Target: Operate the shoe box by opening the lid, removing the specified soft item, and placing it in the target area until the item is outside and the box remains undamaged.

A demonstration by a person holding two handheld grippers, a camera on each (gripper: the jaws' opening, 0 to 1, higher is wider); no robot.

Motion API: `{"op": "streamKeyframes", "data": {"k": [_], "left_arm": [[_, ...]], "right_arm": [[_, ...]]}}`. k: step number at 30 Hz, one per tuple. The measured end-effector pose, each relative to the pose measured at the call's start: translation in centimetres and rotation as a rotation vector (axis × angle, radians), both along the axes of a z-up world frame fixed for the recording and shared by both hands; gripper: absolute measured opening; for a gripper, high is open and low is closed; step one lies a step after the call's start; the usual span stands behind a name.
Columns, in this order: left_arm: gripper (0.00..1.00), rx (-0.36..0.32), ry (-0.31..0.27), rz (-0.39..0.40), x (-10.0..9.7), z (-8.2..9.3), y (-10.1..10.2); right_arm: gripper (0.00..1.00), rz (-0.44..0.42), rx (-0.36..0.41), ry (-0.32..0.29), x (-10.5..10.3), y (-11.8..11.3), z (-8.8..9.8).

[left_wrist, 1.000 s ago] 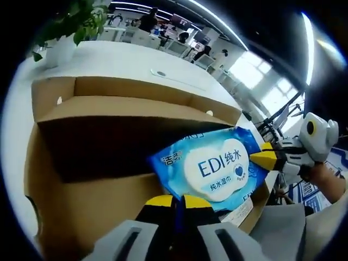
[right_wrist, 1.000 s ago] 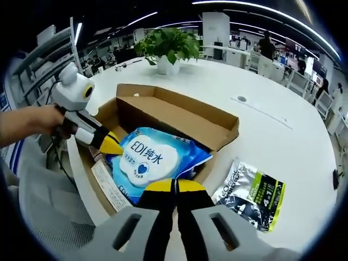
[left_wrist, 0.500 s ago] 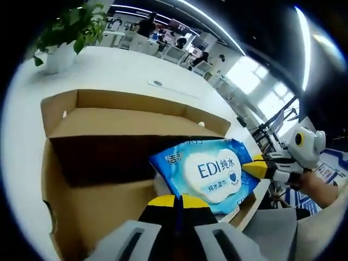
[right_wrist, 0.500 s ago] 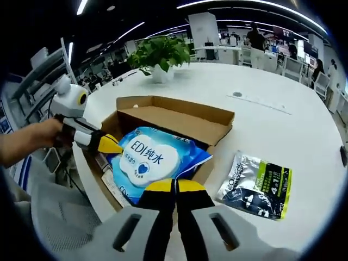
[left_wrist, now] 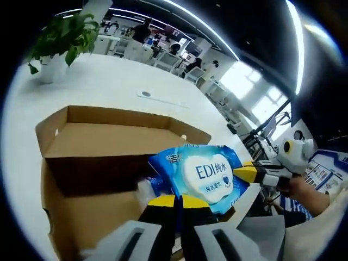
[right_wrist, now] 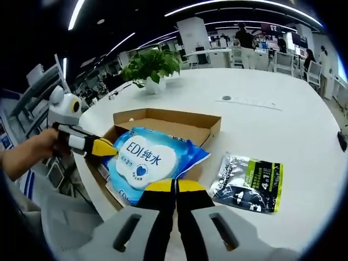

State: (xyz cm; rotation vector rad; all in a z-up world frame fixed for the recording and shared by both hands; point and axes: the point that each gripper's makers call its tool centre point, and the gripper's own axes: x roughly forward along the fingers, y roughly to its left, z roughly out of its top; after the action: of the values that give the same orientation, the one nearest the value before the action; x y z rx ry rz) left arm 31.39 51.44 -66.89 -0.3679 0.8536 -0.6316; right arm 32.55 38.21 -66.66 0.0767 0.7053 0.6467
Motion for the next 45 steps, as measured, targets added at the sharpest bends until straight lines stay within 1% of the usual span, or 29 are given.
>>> {"op": "streamKeyframes", "data": {"k": [3,6,10,14,20,30,37,45], "left_arm": [[0.0,0.002,-0.002,-0.006,0.0,0.7,-0.9],[0.0,0.013,-0.01,-0.02,0.1,1.1,-1.6],[0.0,0.009,-0.016,-0.033,0.2,1.7,-2.7],[0.0,0.014,-0.023,-0.05,0.5,1.8,-3.6],[0.0,0.001,-0.02,-0.059,0.7,1.9,-5.5],[0.0,0.011,-0.036,-0.099,1.1,1.9,-8.7],[0.0,0.019,-0.033,-0.133,1.5,1.8,-10.6],[0.0,0.024,-0.027,-0.17,1.7,1.4,-12.8]], "right_arm": [[0.0,-0.019,0.013,0.001,0.1,-0.8,0.5],[0.0,-0.026,0.016,0.001,0.1,-1.4,0.6],[0.0,-0.048,0.026,0.004,0.1,-2.6,0.9],[0.0,-0.068,0.04,0.013,0.1,-3.8,1.0],[0.0,-0.085,0.029,0.016,0.2,-5.9,1.3],[0.0,-0.137,0.019,0.013,0.5,-9.0,1.5],[0.0,-0.171,0.014,0.017,0.4,-10.9,1.3],[0.0,-0.21,0.015,0.031,0.4,-13.1,0.7]]}}
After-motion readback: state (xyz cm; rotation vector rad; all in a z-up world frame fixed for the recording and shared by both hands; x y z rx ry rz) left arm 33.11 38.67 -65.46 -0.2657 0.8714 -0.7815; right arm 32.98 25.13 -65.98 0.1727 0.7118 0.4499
